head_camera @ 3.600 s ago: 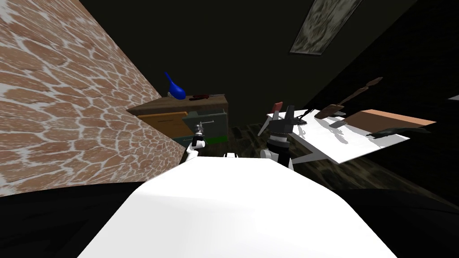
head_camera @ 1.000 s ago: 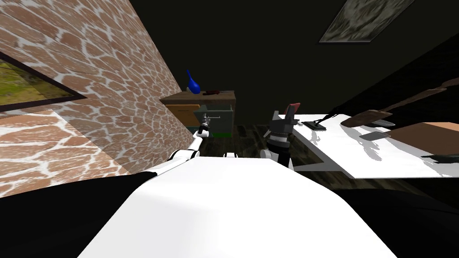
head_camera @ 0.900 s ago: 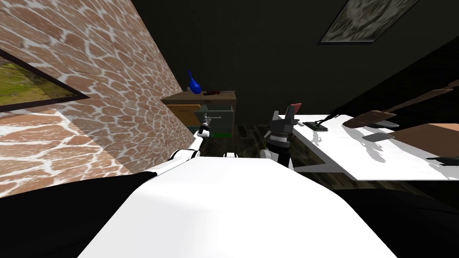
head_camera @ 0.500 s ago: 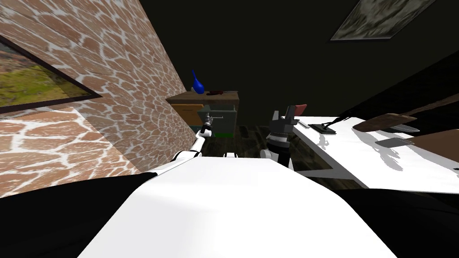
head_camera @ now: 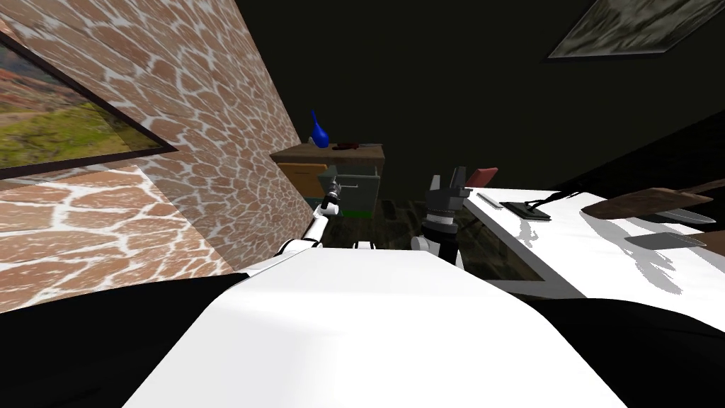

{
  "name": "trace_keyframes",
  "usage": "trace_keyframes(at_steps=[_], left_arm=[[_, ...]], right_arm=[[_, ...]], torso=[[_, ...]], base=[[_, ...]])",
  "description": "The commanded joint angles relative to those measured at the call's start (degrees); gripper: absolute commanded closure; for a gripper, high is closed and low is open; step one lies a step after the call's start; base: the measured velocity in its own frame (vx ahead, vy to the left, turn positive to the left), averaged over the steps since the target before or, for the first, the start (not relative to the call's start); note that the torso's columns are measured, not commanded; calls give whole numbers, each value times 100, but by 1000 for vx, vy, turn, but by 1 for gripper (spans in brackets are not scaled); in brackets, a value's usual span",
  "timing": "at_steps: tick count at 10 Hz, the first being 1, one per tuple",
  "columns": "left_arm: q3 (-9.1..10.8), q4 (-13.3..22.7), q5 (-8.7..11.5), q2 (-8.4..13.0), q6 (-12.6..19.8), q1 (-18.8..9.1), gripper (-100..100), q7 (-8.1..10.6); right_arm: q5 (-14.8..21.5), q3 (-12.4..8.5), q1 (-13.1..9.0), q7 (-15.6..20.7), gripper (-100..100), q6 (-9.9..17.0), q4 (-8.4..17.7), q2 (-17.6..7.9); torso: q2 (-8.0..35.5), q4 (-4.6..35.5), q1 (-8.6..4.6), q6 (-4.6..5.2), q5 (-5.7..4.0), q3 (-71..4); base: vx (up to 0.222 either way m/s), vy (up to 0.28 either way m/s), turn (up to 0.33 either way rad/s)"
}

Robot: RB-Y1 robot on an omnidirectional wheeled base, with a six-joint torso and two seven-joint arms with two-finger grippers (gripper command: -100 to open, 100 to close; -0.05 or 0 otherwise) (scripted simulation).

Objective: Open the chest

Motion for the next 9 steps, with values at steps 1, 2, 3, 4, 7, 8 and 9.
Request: trace_keyframes(at_steps=[1,2,3,4,7,8,9], left_arm=[[-73,-329,36,-159,217,53,-100,-151],[-145,-565,75,-299,410,82,-100,-288],[-145,-590,75,-299,410,82,-100,-288],[-149,-513,75,-266,379,90,-100,-249],[-152,-520,74,-272,397,99,0,-260],[-152,-517,74,-272,399,102,0,-260],[-152,-515,74,-271,401,104,0,-261]], right_arm=[[0,0,1,0,0,0,0,0],[0,0,0,0,0,0,0,0],[0,-1,1,0,0,0,0,0],[0,0,0,0,0,0,0,0],[0,0,0,0,0,0,0,0],[0,0,0,0,0,0,0,0],[0,0,0,0,0,0,0,0]], torso=[[-5,-1,7,-4,1,-3],[-9,-3,9,-1,3,-5],[-5,7,16,-8,1,-3],[2,13,12,-6,0,2],[1,4,4,-2,0,1],[-2,3,6,-1,1,-1],[-4,2,7,-1,1,-2]], base=[[19,19,84],[18,36,147],[26,28,58],[15,9,0],[0,0,0],[0,0,0],[0,0,0]])
